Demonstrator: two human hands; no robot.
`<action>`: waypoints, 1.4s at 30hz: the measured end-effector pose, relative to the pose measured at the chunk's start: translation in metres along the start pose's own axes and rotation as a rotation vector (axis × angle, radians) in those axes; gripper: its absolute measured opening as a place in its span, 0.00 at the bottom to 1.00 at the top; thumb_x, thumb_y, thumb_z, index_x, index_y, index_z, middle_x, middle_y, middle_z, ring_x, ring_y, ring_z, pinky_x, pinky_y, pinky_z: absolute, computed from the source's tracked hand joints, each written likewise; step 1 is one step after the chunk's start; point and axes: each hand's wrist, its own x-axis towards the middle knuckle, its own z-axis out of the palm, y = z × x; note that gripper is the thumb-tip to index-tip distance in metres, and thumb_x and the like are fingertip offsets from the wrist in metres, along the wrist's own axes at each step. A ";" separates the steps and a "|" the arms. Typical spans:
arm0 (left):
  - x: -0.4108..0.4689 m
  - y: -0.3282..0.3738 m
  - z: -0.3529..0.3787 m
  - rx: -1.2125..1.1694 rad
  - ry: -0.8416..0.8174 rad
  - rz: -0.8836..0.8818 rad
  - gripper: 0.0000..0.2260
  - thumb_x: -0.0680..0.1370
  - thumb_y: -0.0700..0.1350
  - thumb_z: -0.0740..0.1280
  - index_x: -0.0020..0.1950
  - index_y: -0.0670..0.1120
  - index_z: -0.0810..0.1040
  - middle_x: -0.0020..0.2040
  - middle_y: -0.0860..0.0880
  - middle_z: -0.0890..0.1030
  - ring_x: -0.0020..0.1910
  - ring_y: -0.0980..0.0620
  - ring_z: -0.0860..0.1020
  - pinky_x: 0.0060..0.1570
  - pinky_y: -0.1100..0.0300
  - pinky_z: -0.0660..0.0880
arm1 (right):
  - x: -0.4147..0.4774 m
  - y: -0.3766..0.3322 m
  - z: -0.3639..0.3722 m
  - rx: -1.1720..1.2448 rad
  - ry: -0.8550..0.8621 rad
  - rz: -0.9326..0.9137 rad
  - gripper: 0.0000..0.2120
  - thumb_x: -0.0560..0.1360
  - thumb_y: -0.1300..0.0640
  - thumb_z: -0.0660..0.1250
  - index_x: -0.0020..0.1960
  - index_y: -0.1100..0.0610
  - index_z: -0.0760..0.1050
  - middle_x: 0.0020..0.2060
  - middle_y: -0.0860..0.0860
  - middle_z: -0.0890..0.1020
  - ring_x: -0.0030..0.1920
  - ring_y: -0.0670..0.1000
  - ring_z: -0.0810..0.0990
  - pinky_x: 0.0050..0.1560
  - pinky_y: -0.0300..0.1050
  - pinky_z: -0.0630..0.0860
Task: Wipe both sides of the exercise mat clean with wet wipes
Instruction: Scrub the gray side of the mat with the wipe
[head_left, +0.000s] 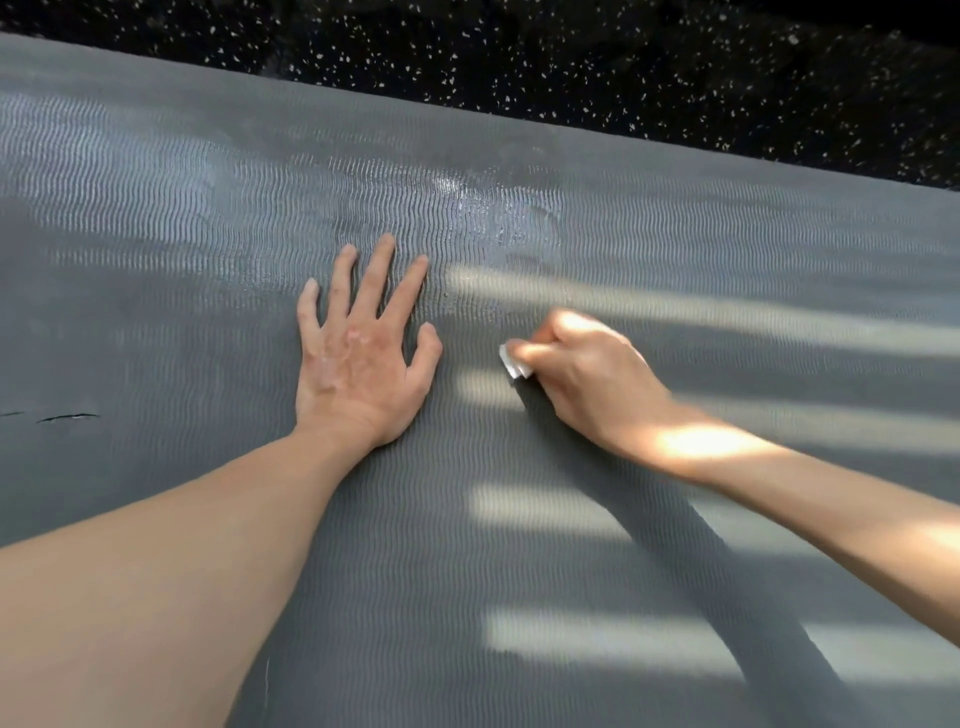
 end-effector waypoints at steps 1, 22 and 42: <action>0.000 0.000 0.000 -0.004 0.002 -0.001 0.30 0.78 0.59 0.44 0.80 0.55 0.54 0.81 0.51 0.50 0.80 0.46 0.48 0.75 0.43 0.44 | 0.014 0.005 -0.004 -0.005 0.006 0.034 0.09 0.76 0.58 0.60 0.47 0.58 0.78 0.39 0.56 0.73 0.36 0.57 0.73 0.33 0.45 0.71; 0.001 -0.001 0.004 -0.050 0.057 0.013 0.29 0.78 0.58 0.48 0.79 0.54 0.58 0.81 0.50 0.54 0.79 0.44 0.51 0.75 0.41 0.47 | -0.039 -0.017 0.019 0.050 -0.025 -0.024 0.05 0.77 0.57 0.64 0.52 0.52 0.72 0.46 0.51 0.70 0.44 0.53 0.69 0.37 0.46 0.65; 0.001 0.000 0.004 -0.089 0.080 0.013 0.28 0.79 0.58 0.49 0.79 0.54 0.58 0.81 0.49 0.55 0.79 0.45 0.50 0.75 0.41 0.46 | -0.049 -0.036 0.028 0.075 0.137 0.122 0.14 0.73 0.59 0.56 0.48 0.59 0.79 0.41 0.55 0.73 0.38 0.53 0.71 0.32 0.41 0.64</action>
